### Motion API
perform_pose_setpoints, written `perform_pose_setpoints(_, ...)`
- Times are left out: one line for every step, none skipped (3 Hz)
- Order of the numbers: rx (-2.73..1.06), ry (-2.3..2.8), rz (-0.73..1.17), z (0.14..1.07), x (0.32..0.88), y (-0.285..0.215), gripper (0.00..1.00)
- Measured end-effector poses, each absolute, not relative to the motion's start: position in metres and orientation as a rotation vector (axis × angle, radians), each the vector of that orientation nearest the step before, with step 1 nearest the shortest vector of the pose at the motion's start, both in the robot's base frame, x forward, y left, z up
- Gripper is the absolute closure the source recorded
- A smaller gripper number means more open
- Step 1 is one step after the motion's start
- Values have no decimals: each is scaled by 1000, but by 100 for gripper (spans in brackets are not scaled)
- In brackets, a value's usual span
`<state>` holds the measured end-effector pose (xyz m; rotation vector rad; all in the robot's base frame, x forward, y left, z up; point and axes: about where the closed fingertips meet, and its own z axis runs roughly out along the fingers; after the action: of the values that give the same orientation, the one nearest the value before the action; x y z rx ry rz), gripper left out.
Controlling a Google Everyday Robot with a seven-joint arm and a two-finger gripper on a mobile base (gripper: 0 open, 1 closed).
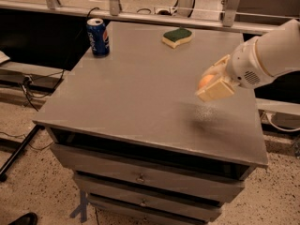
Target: Move orange near sponge
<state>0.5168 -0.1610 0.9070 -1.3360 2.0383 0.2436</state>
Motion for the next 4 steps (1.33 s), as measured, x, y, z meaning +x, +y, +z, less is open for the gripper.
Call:
perform_pose_setpoints(-1289,1921,220,922,573,-150,100)
perform_pose_setpoints(-1181,1837,192,940,645,-152,100)
perform_pose_setpoints(-1071,1816,178,942,710,-161,100)
perform_pose_setpoints(-953,1843,194,927,760,-174,100)
